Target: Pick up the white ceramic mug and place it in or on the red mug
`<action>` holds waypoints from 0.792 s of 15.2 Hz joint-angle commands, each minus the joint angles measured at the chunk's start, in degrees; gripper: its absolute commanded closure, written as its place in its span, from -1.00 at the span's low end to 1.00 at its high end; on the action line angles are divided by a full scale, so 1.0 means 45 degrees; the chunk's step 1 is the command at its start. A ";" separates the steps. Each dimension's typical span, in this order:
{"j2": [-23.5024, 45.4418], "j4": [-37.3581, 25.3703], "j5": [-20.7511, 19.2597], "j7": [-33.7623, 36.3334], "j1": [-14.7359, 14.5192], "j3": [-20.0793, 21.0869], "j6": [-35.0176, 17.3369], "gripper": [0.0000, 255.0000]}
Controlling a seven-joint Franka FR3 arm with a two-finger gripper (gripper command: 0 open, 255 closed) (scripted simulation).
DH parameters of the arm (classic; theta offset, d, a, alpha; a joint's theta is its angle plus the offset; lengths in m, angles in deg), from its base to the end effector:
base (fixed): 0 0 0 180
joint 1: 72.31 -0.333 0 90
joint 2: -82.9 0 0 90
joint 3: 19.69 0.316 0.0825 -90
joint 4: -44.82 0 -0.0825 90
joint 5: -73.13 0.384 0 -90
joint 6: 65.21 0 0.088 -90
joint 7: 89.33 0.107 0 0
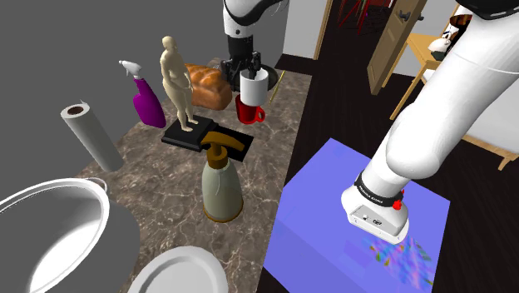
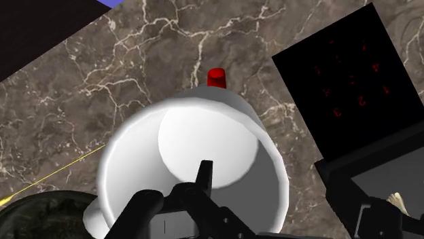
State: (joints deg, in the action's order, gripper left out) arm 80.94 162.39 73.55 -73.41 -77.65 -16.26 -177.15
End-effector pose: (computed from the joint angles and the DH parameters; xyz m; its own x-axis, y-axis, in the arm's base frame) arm 0.5282 0.0822 0.4476 0.9898 -0.1277 -0.0629 -0.1271 -0.9918 0.0132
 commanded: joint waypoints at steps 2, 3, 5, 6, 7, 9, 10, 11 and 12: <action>0.0001 0.0010 0.0001 0.0003 -0.0002 0.0002 -0.0004 -1.00; 0.0013 -0.0023 -0.0001 -0.0009 0.0005 -0.0005 0.0016 -1.00; -0.0128 -0.0728 0.0005 -0.0014 0.0008 -0.0010 0.0863 -1.00; -0.0173 -0.1108 0.0006 -0.0015 0.0010 -0.0012 0.1287 -1.00; -0.0196 -0.1420 0.0007 -0.0016 0.0011 -0.0013 0.1622 -1.00; -0.0199 -0.1417 0.0007 -0.0016 0.0011 -0.0013 0.1622 -1.00; -0.0197 -0.1419 0.0007 -0.0016 0.0012 -0.0013 0.1622 -1.00; -0.0196 -0.1419 0.0007 -0.0016 0.0012 -0.0013 0.1622 -1.00; -0.0196 -0.1420 0.0007 -0.0016 0.0011 -0.0013 0.1622 -1.00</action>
State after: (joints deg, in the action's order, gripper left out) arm 80.06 156.07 73.58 -73.50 -77.59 -16.33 -169.94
